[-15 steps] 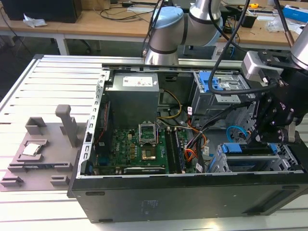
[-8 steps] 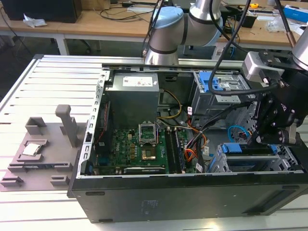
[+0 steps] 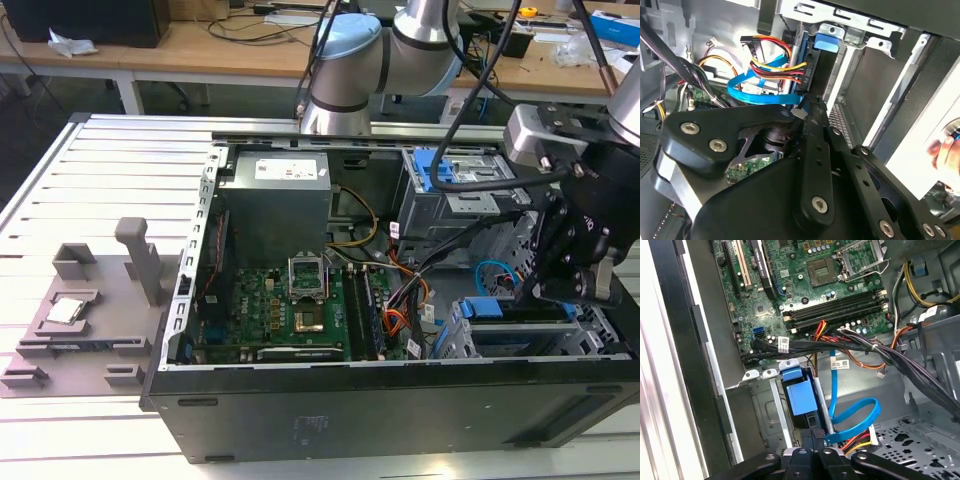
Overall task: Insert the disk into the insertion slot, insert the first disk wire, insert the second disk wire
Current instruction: 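Insert the second disk wire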
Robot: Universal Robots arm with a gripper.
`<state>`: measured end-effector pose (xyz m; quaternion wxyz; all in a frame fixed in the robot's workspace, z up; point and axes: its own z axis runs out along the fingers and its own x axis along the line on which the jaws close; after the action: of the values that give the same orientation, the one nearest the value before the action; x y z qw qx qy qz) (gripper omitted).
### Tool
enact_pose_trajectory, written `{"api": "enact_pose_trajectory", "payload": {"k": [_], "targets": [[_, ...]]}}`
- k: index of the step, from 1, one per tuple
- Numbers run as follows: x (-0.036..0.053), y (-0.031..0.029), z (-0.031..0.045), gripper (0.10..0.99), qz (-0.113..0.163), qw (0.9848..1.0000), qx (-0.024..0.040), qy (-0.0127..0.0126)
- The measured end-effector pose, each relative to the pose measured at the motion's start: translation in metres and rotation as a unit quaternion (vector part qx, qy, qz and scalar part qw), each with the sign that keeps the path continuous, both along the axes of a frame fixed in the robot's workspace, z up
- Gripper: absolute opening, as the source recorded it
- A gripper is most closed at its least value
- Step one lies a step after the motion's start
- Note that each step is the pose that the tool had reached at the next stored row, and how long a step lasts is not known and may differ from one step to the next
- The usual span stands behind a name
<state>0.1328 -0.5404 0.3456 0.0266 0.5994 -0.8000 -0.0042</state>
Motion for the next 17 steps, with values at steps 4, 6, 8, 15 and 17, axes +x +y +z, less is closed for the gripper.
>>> {"api": "enact_pose_trajectory", "payload": {"k": [4,6,8,15,17], "targets": [[0.0,0.0,0.0001,0.106,-0.011,0.9999,-0.0032,0.0],[0.0,0.0,0.0001,0.106,-0.011,0.9999,-0.0031,0.0],[0.0,0.0001,0.0031,0.106,-0.011,0.9999,-0.0031,0.0],[0.0001,0.0,0.0148,0.106,0.003,1.0,0.0023,0.0],[0.0,0.0,0.0148,0.106,0.034,0.9994,0.0022,0.0001]]}}
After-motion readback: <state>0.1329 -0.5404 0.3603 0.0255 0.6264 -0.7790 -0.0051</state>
